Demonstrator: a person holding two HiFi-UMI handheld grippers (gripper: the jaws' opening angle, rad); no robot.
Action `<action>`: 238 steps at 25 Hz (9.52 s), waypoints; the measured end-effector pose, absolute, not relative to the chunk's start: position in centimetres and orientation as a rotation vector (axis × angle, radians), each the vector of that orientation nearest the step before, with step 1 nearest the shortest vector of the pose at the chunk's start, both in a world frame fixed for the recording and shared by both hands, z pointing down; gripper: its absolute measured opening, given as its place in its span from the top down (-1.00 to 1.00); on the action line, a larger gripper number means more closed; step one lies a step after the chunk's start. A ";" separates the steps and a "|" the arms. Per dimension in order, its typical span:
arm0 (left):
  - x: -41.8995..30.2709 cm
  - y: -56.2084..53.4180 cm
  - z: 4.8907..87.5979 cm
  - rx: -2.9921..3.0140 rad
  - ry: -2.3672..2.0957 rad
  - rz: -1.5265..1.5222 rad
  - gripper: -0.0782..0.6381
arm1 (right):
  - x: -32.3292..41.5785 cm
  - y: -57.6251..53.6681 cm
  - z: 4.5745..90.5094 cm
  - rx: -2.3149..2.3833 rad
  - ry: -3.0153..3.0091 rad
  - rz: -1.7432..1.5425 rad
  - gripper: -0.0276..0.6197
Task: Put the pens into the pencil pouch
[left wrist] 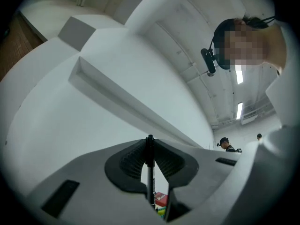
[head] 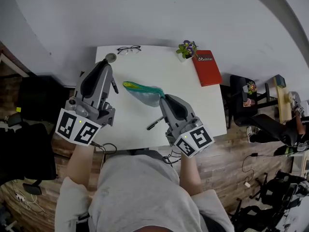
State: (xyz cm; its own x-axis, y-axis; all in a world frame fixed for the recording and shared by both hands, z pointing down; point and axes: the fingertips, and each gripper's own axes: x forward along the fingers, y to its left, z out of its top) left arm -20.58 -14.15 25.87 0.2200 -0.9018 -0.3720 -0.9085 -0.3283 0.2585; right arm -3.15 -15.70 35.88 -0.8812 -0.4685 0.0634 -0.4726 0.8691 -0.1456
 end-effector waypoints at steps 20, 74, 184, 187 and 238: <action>-20.2 -14.4 24.9 -2.350 1.813 1.012 0.58 | -4.6 -14.2 33.8 0.655 -3.098 0.278 0.73; 4.8 -18.5 52.2 -3.238 1.160 -0.757 0.67 | 15.7 -14.4 37.1 1.587 -2.744 0.332 0.73; -5.3 -21.1 29.9 -2.739 1.681 0.887 0.63 | 6.3 -16.7 33.1 1.067 -3.128 0.367 0.73; -4.6 -21.0 30.7 -2.782 1.667 0.816 0.63 | 6.3 -16.8 32.9 1.068 -3.129 0.357 0.73; -18.8 -9.2 30.4 -2.118 2.265 0.262 0.65 | -0.9 -18.5 30.6 1.080 -2.997 -0.074 0.73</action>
State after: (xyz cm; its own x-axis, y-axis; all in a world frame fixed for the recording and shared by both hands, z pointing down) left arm -18.77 -9.24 30.39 -0.0736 -0.9879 -0.1364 -0.9929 0.0598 0.1025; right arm -0.88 -18.48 30.64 -0.7693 -0.6363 -0.0583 -0.6384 0.7692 0.0285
